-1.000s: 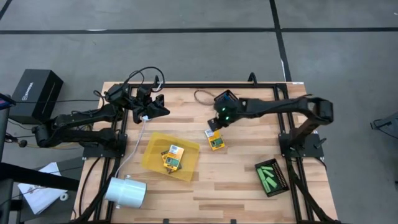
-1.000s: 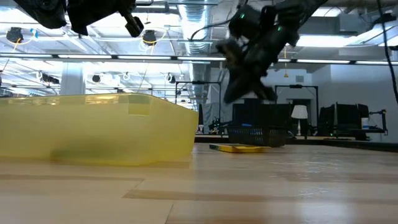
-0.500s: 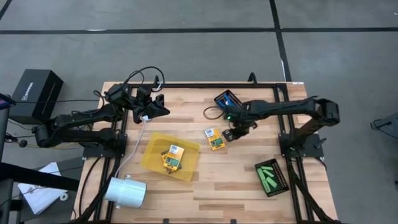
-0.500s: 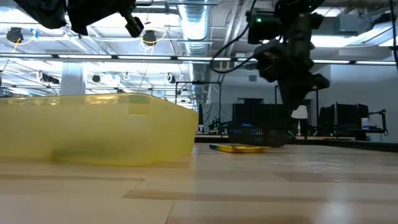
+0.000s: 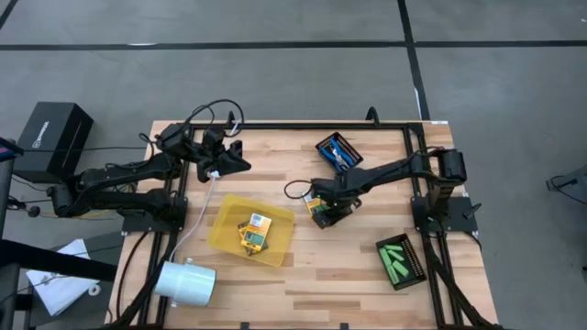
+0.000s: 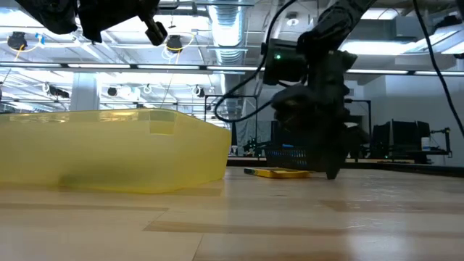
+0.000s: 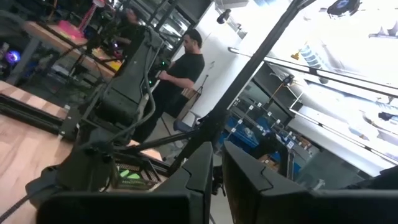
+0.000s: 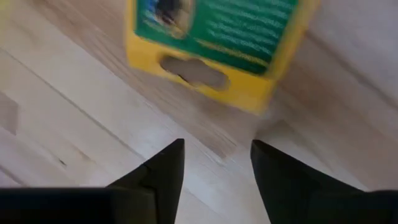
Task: Pick & Place School Supplies
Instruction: Put the pack of crayon into the yellow bin
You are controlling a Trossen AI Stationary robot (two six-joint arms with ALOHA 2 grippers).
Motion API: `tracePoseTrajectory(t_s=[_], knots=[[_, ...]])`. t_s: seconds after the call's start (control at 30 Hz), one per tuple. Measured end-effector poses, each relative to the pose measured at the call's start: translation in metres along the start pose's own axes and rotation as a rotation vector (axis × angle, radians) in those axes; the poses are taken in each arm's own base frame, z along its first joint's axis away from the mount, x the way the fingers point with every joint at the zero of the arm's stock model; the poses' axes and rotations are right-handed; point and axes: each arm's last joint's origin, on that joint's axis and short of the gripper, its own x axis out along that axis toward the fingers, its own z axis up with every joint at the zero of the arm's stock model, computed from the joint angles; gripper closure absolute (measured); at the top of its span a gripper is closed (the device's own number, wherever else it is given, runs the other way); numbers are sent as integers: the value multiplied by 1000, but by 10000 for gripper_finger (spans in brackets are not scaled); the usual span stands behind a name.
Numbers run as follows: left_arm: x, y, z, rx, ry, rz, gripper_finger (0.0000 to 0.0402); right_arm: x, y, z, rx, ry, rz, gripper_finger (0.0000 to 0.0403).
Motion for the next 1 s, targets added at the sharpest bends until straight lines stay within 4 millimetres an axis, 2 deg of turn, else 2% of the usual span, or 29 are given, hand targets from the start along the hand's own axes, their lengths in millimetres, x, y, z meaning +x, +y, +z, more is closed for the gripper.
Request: tracePoseTrajectory(t_s=[0.17,0.3,0.7,0.83,1.0], knots=[[0,1,-1,-9,11,1,372,0,6,6,25,-77,43,229],[0,1,-1,-9,16,-4,372,-8,4,11,60,-136,45,237],[0,1,-1,-12,22,-7,372,-15,1,31,174,-292,88,241],[0,1,-1,-19,22,-7,372,-14,1,30,234,-333,62,244],[0,1,-1,-20,23,-7,372,-15,7,19,310,-399,8,253]])
